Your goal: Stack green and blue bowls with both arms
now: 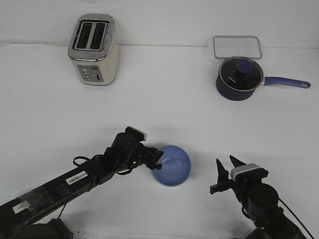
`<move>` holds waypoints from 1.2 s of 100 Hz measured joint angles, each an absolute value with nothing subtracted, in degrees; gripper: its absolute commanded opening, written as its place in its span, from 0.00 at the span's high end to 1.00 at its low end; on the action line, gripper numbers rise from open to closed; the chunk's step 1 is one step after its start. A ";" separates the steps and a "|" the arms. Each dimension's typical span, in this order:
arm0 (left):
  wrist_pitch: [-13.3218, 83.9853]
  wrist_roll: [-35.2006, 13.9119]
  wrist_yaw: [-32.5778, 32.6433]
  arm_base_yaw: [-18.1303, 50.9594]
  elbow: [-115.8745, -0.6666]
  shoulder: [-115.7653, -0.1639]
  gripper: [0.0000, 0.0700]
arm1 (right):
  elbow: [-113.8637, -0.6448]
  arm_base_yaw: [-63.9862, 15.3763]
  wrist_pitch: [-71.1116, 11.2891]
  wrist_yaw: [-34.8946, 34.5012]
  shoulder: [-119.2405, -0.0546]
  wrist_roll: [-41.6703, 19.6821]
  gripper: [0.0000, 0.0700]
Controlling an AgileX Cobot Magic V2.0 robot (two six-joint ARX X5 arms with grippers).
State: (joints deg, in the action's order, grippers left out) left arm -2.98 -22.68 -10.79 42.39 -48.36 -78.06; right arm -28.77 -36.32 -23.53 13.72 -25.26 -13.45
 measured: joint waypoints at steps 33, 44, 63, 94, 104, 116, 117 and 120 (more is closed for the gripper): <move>-2.52 -21.74 -9.61 37.43 -48.36 -73.67 0.45 | -28.77 -36.32 -23.53 13.96 -25.26 -13.45 0.56; 0.47 -19.07 -4.86 33.50 -48.36 -68.10 0.47 | -28.77 -36.32 -23.53 15.22 -25.26 -13.34 0.56; 7.03 -11.27 6.57 25.41 -48.36 -57.39 1.00 | -28.77 -36.32 -23.38 16.73 -25.26 -12.36 0.91; 11.29 -2.17 7.81 13.34 -44.29 -37.58 0.98 | -28.60 -36.34 -23.38 17.54 -16.16 -11.57 1.00; 7.05 -0.47 7.79 10.92 -37.43 -28.80 0.98 | -27.29 -36.36 -20.60 18.11 -9.98 -10.39 1.00; 2.98 0.10 7.79 9.10 -30.55 -19.07 0.98 | -26.20 -36.36 -20.01 20.40 -7.03 -9.65 1.00; 2.96 0.08 7.79 9.04 -30.22 -18.46 0.98 | -26.17 -36.36 -20.01 20.67 -7.03 -9.61 1.00; 2.96 0.03 7.79 8.88 -29.58 -17.06 0.98 | -26.11 -36.36 -20.05 21.19 -7.05 -9.50 1.00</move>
State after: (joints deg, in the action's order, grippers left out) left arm 2.96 0.03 7.79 8.88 -29.58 -17.06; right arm -26.11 -36.36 -20.05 21.19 -7.05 -9.50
